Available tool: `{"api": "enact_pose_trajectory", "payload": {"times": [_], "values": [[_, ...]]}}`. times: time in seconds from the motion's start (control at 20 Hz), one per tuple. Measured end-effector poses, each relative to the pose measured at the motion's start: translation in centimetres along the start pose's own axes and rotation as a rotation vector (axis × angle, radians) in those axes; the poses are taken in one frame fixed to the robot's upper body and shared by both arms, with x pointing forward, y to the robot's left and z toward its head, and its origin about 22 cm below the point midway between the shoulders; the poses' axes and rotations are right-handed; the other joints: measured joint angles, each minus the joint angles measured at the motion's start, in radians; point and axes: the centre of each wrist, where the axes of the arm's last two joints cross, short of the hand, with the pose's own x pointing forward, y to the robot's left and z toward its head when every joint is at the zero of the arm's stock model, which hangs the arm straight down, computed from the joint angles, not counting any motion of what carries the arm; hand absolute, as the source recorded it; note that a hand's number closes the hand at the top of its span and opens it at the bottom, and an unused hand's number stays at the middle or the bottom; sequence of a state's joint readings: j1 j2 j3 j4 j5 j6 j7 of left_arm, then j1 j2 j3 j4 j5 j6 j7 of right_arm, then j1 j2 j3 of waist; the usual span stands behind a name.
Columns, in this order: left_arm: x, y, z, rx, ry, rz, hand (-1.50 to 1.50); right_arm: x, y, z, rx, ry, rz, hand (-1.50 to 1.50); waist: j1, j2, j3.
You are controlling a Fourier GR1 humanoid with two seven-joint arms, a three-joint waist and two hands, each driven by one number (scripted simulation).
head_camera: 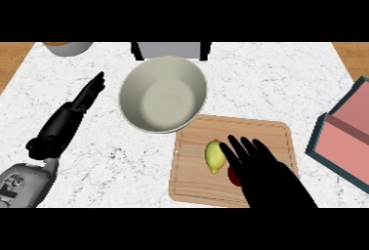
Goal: Pick the can from the cutting board and place it in the cardboard box
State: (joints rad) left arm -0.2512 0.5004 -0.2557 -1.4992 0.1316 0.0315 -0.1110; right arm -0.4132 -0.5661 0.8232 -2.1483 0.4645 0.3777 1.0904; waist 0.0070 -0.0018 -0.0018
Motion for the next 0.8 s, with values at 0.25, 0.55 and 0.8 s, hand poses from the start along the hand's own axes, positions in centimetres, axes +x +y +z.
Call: {"api": "enact_pose_trajectory", "payload": {"times": [0.25, 0.55, 0.8], "values": [[0.1, 0.0, 0.1, 0.011, 0.0, -0.001, 0.0, 0.2, 0.8, -1.2, 0.0, 0.02, 0.033, -1.5, -0.004, 0.0, 0.001], [0.0, 0.5, 0.1, 0.009, 0.006, -0.003, 0.0, -0.1, 2.2, -3.2, 0.026, 0.077, 0.072, -1.5, -0.006, 0.001, 0.001], [0.1, 0.6, 0.2, 0.011, 0.005, -0.005, 0.0, -0.2, 3.3, -4.2, 0.032, 0.104, 0.084, -1.5, -0.006, 0.001, 0.002]]}}
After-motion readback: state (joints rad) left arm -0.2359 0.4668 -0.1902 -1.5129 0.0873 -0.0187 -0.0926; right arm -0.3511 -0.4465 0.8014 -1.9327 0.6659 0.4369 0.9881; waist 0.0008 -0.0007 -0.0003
